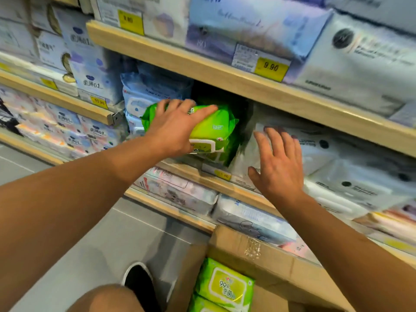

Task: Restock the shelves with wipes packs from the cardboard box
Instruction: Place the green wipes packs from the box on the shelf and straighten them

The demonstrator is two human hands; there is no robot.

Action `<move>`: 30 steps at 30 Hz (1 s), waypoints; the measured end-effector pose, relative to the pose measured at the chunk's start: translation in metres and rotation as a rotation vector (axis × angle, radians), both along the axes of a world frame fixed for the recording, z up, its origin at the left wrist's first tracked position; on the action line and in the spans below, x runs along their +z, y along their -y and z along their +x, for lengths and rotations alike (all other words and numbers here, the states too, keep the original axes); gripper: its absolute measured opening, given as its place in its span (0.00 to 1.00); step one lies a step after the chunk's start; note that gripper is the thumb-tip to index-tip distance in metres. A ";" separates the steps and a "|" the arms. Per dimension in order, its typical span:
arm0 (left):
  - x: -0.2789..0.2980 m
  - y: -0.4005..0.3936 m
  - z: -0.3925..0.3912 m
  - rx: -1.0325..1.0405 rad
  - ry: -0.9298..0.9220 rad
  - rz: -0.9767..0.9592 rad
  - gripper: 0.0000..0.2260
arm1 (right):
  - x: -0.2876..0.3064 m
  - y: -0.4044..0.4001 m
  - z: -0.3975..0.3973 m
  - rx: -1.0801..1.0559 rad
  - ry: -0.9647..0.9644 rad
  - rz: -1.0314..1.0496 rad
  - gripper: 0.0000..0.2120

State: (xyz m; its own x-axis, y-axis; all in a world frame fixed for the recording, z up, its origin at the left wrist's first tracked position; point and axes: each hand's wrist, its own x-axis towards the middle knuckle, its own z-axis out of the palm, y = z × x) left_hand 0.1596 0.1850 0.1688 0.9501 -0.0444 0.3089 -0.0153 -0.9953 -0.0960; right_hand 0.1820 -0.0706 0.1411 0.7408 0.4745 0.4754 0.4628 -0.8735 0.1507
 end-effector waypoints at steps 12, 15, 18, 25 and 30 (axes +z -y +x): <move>-0.021 0.035 0.079 0.086 -0.170 -0.022 0.24 | -0.017 0.013 0.016 -0.044 -0.026 0.095 0.41; -0.025 0.035 0.076 0.051 -0.106 -0.013 0.31 | -0.017 0.013 0.016 -0.045 -0.029 0.093 0.41; -0.019 0.043 0.060 0.075 -0.030 -0.036 0.33 | -0.015 0.011 0.014 -0.040 -0.027 0.102 0.40; -0.079 0.048 0.018 0.069 0.181 -0.190 0.39 | -0.022 0.015 0.004 0.000 -0.034 0.120 0.42; -0.113 0.049 0.029 0.182 0.132 -0.295 0.45 | -0.026 0.019 0.005 0.024 -0.027 0.127 0.43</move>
